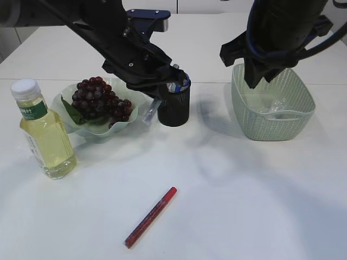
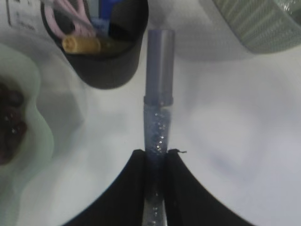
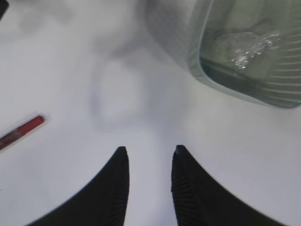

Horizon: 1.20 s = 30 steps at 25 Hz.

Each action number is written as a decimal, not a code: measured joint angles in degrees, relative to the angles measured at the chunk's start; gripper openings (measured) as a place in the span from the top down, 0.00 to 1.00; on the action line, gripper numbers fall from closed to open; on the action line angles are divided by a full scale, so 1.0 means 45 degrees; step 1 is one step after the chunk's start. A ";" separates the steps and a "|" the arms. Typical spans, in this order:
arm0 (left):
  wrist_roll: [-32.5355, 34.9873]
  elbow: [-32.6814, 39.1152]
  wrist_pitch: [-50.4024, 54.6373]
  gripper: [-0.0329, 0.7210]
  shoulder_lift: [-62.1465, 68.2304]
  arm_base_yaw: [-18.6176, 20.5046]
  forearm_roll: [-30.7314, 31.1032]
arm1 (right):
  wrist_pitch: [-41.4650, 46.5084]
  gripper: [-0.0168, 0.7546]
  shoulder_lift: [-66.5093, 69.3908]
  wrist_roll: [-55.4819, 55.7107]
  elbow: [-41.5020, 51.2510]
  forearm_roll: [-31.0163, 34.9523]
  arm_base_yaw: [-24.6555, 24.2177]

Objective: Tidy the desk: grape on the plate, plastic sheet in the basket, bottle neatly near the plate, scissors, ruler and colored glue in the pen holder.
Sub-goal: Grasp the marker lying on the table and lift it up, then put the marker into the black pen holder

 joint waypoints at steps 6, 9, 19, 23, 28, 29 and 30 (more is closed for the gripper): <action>0.0000 0.0000 -0.2216 0.85 -0.0064 0.0000 0.0952 | 0.0023 0.66 0.0000 0.0623 -0.0030 -0.1278 0.0000; 0.0000 0.0000 -0.3537 0.85 -0.0064 0.0000 0.1392 | 0.0046 0.66 0.0000 0.0670 -0.0030 -0.1302 0.0000; 0.0000 0.0000 -0.8652 0.85 0.0418 0.0055 0.1935 | 0.0047 0.66 0.0000 0.0693 -0.0030 -0.1425 0.0000; 0.0000 0.0000 -0.9836 0.85 0.1252 0.0127 0.1962 | 0.0047 0.66 0.0000 0.0693 -0.0030 -0.1516 0.0000; 0.0000 0.0000 -1.0916 0.85 0.1948 0.0283 0.2075 | 0.0047 0.66 0.0000 0.0693 -0.0030 -0.1555 0.0000; 0.0000 0.0000 -1.1146 0.84 0.2050 0.0319 0.2098 | 0.0047 0.66 0.0000 0.0693 -0.0030 -0.1575 0.0000; 0.0000 0.0000 -1.1332 0.84 0.2108 0.0376 0.2098 | 0.0047 0.66 0.0000 0.0693 -0.0030 -0.1600 0.0000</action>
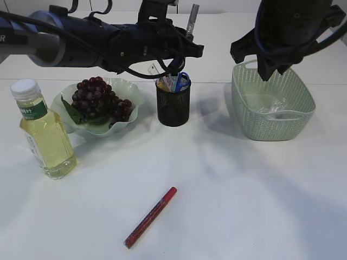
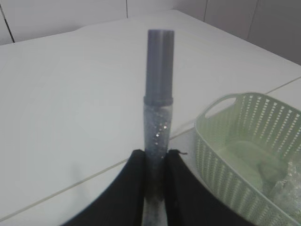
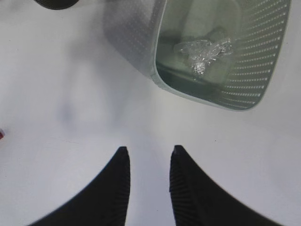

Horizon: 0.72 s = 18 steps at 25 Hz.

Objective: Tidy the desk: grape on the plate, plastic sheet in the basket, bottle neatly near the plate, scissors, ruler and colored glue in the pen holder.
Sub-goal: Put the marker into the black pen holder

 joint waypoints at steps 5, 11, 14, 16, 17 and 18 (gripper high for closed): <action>0.0141 0.0000 -0.0714 0.84 0.0152 0.0131 0.0026 | 0.0000 0.66 0.0000 0.0022 0.0000 0.0000 0.0000; 0.0311 0.0000 -0.0815 0.84 0.0233 0.0160 0.0026 | 0.0000 0.66 0.0000 0.0022 0.0000 -0.0207 0.0000; 0.0390 0.0000 -0.0451 0.84 0.0233 0.0225 0.0026 | 0.0000 0.66 0.0000 0.0022 0.0000 -0.0426 0.0000; 0.0413 0.0000 -0.0249 0.84 0.0233 0.0278 0.0026 | 0.0000 0.66 0.0000 0.0022 0.0000 -0.0474 0.0000; 0.0413 0.0000 -0.0226 0.84 0.0233 0.0302 0.0026 | 0.0000 0.66 0.0000 0.0022 0.0000 -0.0474 0.0000; 0.0413 0.0000 -0.0226 0.84 0.0233 0.0333 0.0026 | 0.0000 0.66 0.0000 0.0022 0.0000 -0.0474 0.0000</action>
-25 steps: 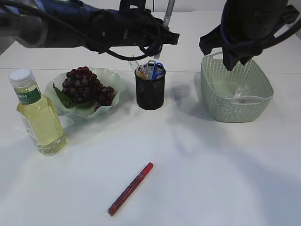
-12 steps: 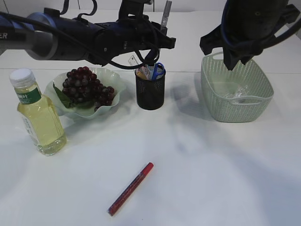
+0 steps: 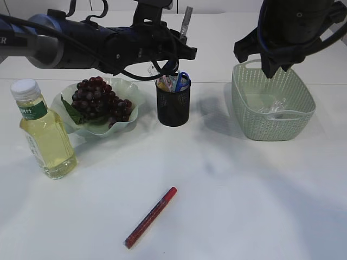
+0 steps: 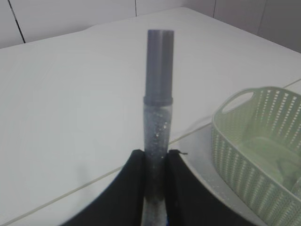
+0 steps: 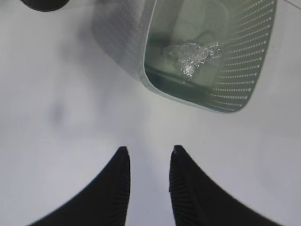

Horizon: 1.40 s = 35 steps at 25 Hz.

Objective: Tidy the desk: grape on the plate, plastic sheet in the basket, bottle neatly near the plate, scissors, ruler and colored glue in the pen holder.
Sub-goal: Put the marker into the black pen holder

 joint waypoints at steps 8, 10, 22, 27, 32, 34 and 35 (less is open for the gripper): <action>0.0000 0.0000 -0.0154 0.83 0.0279 0.0028 0.0000 | 0.0000 0.66 0.0000 0.0030 0.0000 -0.0017 0.0000; 0.0000 0.0000 -0.0187 0.83 0.0413 0.0028 -0.0024 | 0.0000 0.66 0.0000 0.0030 0.0000 -0.0028 0.0000; 0.0000 0.0022 -0.0527 0.83 0.0871 0.0028 -0.0048 | 0.0000 0.66 0.0000 0.0030 0.0000 -0.0048 0.0000; 0.0000 0.0022 -0.0601 0.83 0.0871 0.0028 -0.0099 | 0.0000 0.66 0.0000 0.0030 0.0000 -0.0048 0.0000; 0.0000 0.0022 -0.0601 0.82 0.0871 0.0028 -0.0247 | 0.0000 0.66 0.0000 0.0030 0.0000 -0.0048 0.0000; 0.0000 0.0022 -0.0601 0.81 0.0871 0.0028 -0.0274 | 0.0000 0.66 0.0000 0.0030 0.0000 -0.0048 0.0000; 0.0000 0.0022 -0.0601 0.80 0.0871 0.0028 -0.0274 | 0.0000 0.66 0.0000 0.0030 0.0000 -0.0048 0.0000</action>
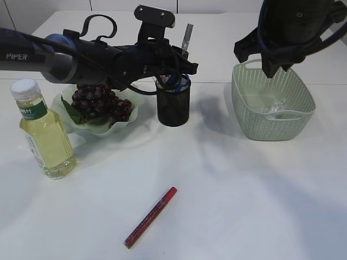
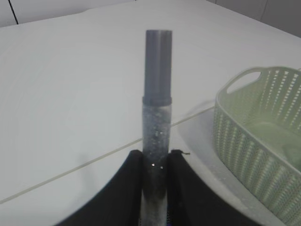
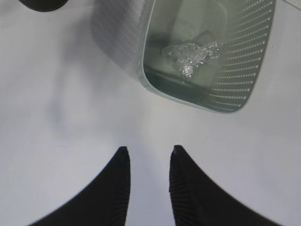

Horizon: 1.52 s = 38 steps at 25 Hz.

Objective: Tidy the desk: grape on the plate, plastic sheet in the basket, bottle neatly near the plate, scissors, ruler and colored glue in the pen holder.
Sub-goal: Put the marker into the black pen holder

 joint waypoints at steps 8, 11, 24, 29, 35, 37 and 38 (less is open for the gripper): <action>0.0000 0.0000 0.0000 0.73 0.0000 0.0000 -0.0006 | 0.0000 0.66 0.0000 0.0000 0.0000 0.0000 0.0000; 0.0000 0.0000 0.0000 0.73 0.0000 0.0000 -0.0028 | 0.0000 0.66 0.0000 0.0000 0.0000 -0.0009 0.0000; 0.0000 0.0000 0.1726 0.70 -0.1161 0.0000 -0.0004 | 0.0000 0.66 0.0000 0.0000 -0.0076 -0.0029 0.0000; 0.0000 0.0000 0.4595 0.65 -0.2297 0.0000 0.0053 | 0.0018 0.66 0.0000 0.0271 -0.0128 -0.0029 0.0000; 0.0000 0.0000 0.8383 0.64 -0.3518 0.0000 0.0075 | 0.0018 0.66 0.0000 0.0789 -0.0128 0.0292 0.0000; 0.0006 0.0000 0.9187 0.64 -0.3921 0.0000 0.0138 | 0.0018 0.66 0.0000 0.0764 -0.0128 0.0762 0.0000; 0.0006 0.0000 0.9550 0.64 -0.4109 -0.0051 0.0187 | 0.0018 0.66 0.0000 0.0684 -0.0128 0.0992 0.0000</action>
